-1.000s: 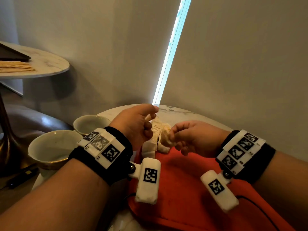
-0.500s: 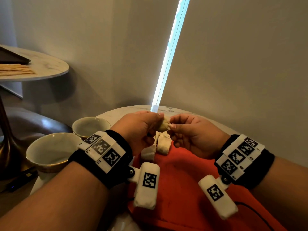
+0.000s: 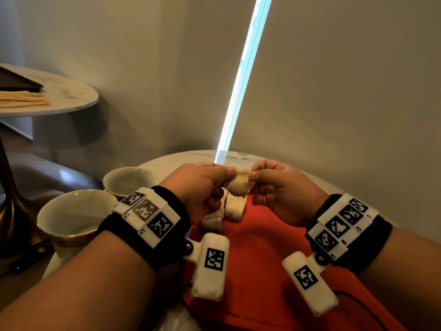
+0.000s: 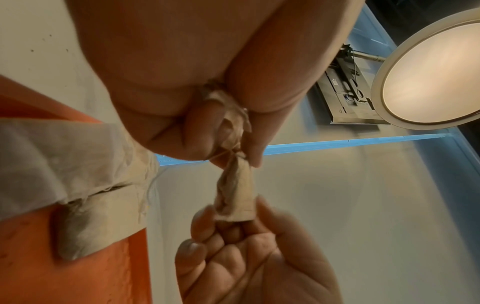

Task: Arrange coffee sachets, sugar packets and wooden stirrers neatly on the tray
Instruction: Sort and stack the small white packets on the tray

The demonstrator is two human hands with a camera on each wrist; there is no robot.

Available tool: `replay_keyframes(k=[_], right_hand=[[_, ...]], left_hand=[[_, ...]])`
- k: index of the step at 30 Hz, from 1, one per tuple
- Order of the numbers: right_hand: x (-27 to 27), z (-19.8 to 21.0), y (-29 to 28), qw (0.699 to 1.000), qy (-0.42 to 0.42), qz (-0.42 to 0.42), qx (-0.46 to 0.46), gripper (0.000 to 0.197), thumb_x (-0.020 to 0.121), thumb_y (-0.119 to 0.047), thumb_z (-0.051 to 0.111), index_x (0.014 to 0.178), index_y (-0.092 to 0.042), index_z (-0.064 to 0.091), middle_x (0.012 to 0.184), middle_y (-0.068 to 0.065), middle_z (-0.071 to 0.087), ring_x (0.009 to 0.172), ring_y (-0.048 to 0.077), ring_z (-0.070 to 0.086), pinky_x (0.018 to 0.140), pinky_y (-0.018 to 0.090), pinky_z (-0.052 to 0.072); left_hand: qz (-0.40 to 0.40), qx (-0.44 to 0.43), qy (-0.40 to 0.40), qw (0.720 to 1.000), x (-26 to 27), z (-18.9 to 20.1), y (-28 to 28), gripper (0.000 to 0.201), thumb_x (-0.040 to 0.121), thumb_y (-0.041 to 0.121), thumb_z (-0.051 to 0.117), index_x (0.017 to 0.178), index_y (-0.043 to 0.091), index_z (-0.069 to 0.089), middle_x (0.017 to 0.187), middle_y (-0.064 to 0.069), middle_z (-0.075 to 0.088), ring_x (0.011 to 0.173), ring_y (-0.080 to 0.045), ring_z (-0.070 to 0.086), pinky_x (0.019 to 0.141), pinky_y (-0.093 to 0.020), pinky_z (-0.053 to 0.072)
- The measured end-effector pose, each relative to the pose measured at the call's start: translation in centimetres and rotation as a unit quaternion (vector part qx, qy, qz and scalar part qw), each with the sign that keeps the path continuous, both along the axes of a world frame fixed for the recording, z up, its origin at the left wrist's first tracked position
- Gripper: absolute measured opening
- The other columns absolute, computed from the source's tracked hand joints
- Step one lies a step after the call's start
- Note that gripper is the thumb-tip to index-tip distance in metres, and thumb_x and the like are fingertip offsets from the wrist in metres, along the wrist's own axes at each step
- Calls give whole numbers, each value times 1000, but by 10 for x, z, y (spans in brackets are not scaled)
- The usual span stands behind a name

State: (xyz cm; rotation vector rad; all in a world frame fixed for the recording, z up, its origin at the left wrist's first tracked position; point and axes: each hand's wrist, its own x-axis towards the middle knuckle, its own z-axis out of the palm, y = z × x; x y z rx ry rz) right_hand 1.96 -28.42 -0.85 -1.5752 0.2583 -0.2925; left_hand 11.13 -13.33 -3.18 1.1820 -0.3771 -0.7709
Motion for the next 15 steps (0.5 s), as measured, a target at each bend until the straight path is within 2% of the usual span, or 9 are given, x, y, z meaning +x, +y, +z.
replay_keyframes(k=[2, 3, 6, 9, 12, 15], right_hand=[[0, 0, 0, 999, 15, 26, -21, 26, 79, -11, 69, 104, -6, 63, 84, 11, 71, 67, 17, 67, 52, 25, 51], [0, -1, 1, 998, 22, 30, -45, 29, 80, -9, 70, 108, -5, 65, 86, 12, 72, 68, 17, 68, 52, 25, 50], [2, -2, 1, 993, 34, 4, -110, 10, 88, 1, 67, 95, -5, 68, 81, 12, 71, 63, 17, 64, 50, 26, 46], [5, -2, -8, 985, 79, -38, -151, 7, 87, -1, 70, 88, -7, 66, 77, 13, 71, 60, 17, 60, 50, 29, 40], [7, -3, -16, 956, 168, -46, -238, 12, 85, -3, 72, 96, -2, 69, 77, 12, 69, 60, 16, 57, 52, 29, 38], [11, -6, -12, 917, 248, 4, -311, 10, 85, -4, 73, 95, -6, 72, 72, 9, 67, 54, 13, 54, 50, 27, 39]], left_hand=[[5, 9, -5, 1000, -2, 0, 1, 27, 97, 12, 62, 115, -7, 64, 70, -8, 52, 51, -10, 36, 40, -17, 27], [6, 14, -7, 1000, -2, 0, 1, 31, 97, 12, 62, 119, -8, 63, 72, -9, 52, 52, -10, 36, 41, -17, 27], [14, 24, 7, 1000, -2, 2, 1, 33, 96, 17, 64, 121, -5, 64, 79, -8, 52, 56, -10, 36, 44, -19, 28], [52, 13, 52, 997, 4, 6, -1, 18, 97, 19, 56, 107, 6, 65, 85, -5, 57, 58, -11, 36, 47, -21, 28], [90, -18, 86, 992, 9, 10, 0, 29, 95, 13, 39, 110, 6, 63, 94, -8, 60, 58, -13, 37, 51, -26, 28], [114, -35, 95, 988, 10, 10, 0, 33, 95, 5, 31, 111, 10, 60, 95, -8, 62, 59, -14, 40, 54, -28, 29]])
